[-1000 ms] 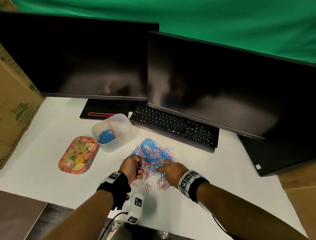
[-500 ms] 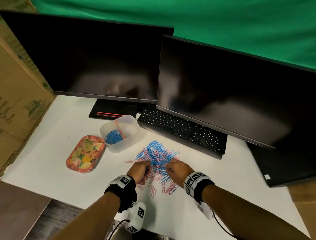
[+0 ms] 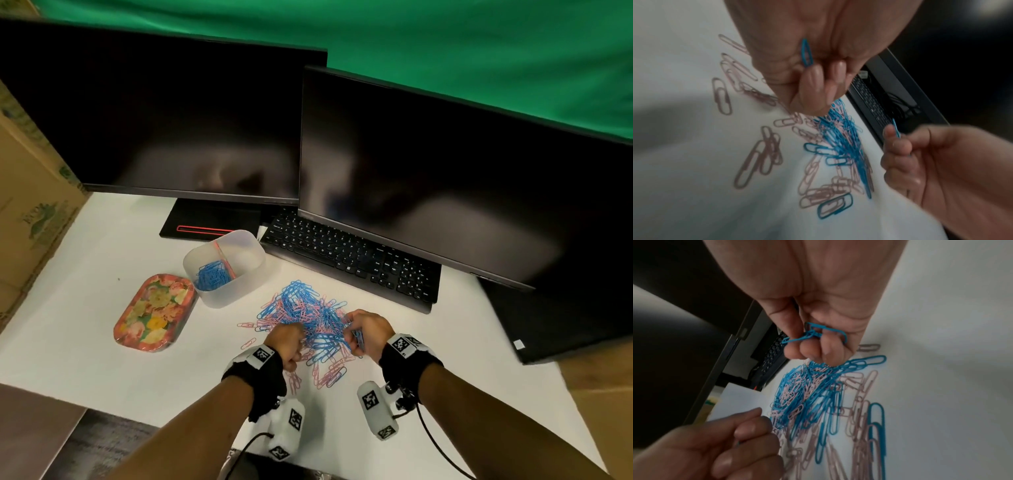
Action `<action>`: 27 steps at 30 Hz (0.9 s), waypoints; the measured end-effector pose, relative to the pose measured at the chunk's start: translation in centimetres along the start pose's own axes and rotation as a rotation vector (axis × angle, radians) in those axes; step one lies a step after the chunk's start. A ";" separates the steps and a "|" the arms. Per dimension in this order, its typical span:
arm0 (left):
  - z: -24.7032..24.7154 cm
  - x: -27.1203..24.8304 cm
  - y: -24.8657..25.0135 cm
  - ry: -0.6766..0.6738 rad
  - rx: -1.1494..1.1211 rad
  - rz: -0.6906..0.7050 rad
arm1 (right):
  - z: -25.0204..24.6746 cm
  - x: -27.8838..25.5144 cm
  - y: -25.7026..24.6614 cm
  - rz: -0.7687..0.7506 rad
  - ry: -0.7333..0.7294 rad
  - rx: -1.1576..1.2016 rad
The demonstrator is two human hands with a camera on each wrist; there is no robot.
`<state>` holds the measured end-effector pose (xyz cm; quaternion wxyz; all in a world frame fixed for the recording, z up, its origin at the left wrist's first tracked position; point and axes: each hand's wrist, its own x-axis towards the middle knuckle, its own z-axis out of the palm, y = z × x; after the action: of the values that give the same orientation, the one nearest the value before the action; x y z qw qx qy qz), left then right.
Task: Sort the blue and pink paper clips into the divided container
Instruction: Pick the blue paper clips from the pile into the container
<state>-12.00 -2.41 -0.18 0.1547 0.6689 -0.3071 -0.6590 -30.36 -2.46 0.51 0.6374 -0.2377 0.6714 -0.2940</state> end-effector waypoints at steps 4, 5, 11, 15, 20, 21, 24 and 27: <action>0.2 0.0 0.6 -0.028 0.102 0.042 | 0.0 -1.1 0.0 0.042 -0.082 0.032; 0.4 -0.2 0.8 -0.025 0.166 0.080 | 0.1 -1.2 0.1 0.048 -0.098 0.026; 1.3 -0.3 0.0 0.070 1.069 0.541 | 0.3 -0.9 1.0 0.030 -0.065 -0.083; 1.5 0.1 -0.3 0.113 1.223 0.587 | 0.0 -1.1 1.3 -0.193 -0.060 -0.623; 0.8 0.4 -0.2 0.146 1.143 0.549 | -0.2 -1.9 2.4 -0.435 -0.064 -1.204; 0.6 0.2 -0.1 0.156 1.104 0.540 | 0.0 -1.7 2.5 -0.460 -0.064 -1.266; -0.4 0.1 0.3 0.173 0.977 0.527 | 0.6 -1.1 2.3 -0.495 -0.084 -1.379; -1.5 -0.1 0.4 0.180 0.870 0.501 | 1.3 -0.7 1.9 -0.518 -0.111 -1.480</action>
<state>-10.65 -2.99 0.27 0.0408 0.6314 -0.6895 -0.3525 -28.95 -0.73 -0.27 0.2568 -0.7639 0.5831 0.1028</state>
